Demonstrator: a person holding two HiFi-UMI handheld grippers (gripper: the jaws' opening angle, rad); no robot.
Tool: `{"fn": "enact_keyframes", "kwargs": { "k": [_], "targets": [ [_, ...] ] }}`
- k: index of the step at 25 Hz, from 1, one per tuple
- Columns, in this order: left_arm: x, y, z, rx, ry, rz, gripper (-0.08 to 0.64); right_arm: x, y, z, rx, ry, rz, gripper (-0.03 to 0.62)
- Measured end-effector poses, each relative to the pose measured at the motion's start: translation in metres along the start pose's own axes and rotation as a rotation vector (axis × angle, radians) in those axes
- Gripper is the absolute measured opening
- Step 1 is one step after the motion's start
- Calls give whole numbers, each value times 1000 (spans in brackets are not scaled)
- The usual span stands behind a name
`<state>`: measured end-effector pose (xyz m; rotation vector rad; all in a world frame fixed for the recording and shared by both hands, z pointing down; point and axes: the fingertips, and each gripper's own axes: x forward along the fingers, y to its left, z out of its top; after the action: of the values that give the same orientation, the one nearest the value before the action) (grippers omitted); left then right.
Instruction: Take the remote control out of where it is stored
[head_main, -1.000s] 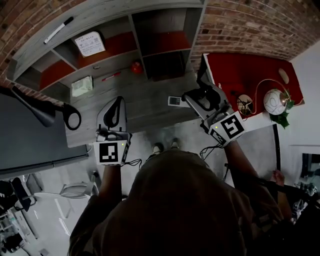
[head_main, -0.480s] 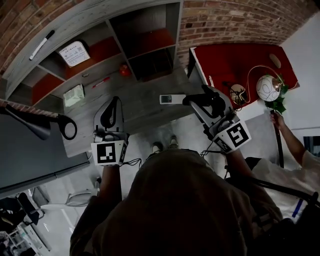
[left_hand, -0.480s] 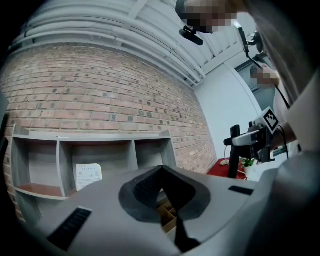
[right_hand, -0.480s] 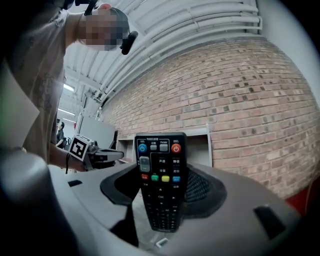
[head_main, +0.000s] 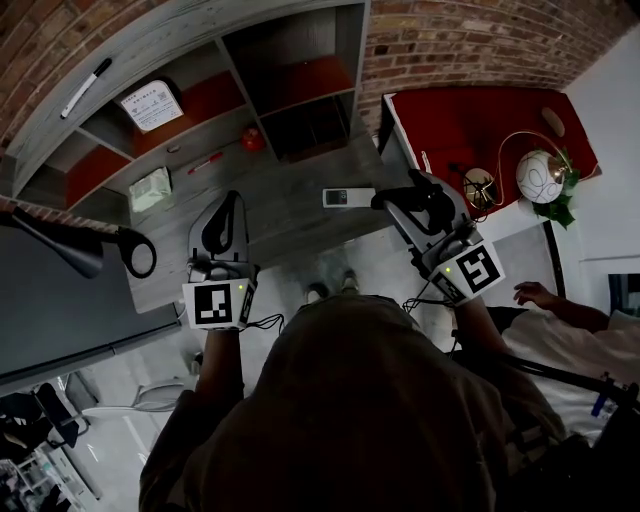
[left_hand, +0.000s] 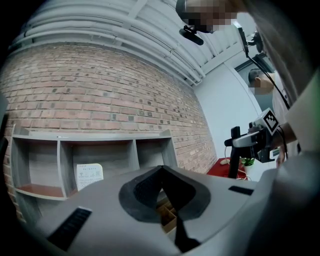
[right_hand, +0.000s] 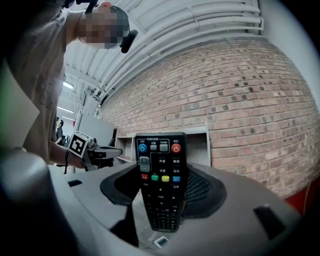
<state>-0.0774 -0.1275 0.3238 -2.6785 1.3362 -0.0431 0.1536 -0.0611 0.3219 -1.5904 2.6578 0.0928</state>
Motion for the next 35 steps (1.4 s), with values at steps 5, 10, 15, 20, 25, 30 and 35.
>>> {"fn": "enact_keyframes", "kwargs": {
  "k": [5, 10, 15, 20, 25, 30, 35],
  "targets": [
    [-4, 5, -2, 1, 2, 16, 11, 7, -1, -4, -15, 14, 18, 247],
    [-5, 9, -5, 4, 9, 28, 11, 14, -4, -10, -3, 37, 19, 247],
    [-3, 10, -7, -3, 14, 32, 11, 31, -18, -35, -72, 142, 54, 247],
    [-3, 7, -7, -2, 18, 32, 11, 56, -37, -83, -158, 302, 137, 247],
    [-6, 9, -13, -13, 39, 52, 11, 84, -52, -131, -217, 433, 226, 247],
    [-5, 15, -21, -7, 67, 76, 11, 108, -60, -187, -261, 565, 321, 247],
    [-3, 19, -26, -21, 77, 101, 11, 131, -60, -245, -284, 696, 427, 247]
  ]
}}
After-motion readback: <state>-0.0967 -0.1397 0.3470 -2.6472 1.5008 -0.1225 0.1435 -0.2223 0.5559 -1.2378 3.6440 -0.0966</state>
